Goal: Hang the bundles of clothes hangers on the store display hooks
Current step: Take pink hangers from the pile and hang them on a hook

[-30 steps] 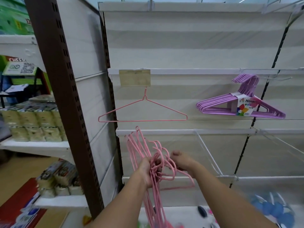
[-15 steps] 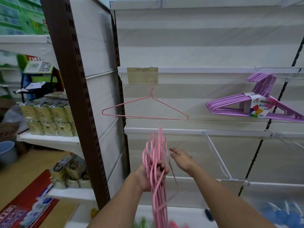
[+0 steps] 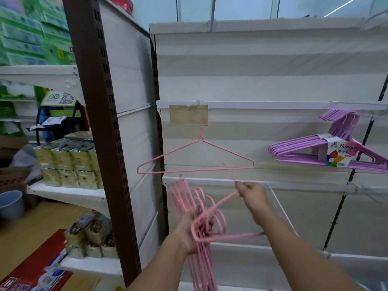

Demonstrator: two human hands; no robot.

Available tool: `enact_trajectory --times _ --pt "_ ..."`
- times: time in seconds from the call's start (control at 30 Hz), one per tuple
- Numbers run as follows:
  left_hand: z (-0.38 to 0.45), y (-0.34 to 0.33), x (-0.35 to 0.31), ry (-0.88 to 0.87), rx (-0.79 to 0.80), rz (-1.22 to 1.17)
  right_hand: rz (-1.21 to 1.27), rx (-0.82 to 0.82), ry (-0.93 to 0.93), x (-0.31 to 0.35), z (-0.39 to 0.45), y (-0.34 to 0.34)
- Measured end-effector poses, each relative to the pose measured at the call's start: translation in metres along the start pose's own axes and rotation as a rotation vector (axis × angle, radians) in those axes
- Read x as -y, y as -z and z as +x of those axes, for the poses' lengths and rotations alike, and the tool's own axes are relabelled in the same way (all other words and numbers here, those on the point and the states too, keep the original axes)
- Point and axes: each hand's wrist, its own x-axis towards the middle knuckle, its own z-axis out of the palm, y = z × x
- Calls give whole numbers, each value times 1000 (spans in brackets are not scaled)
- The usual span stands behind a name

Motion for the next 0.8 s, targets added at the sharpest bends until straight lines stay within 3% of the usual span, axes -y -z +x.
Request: enact_trajectory --times 0.2,0.3,0.53,0.67,0.8 --pt "10 0 -10 -25 -141 -129 -228 -655 176 74 28 24" --pt "18 4 -15 -33 -179 -118 -212 -759 208 97 39 28" --pt "31 -14 -22 -17 -148 -128 -552 -448 357 103 39 -24" --pt "34 -26 -25 -42 -61 -209 -510 -238 281 115 44 -61" --pt "36 -34 -32 -37 -74 -231 -479 -80 197 132 52 -76"
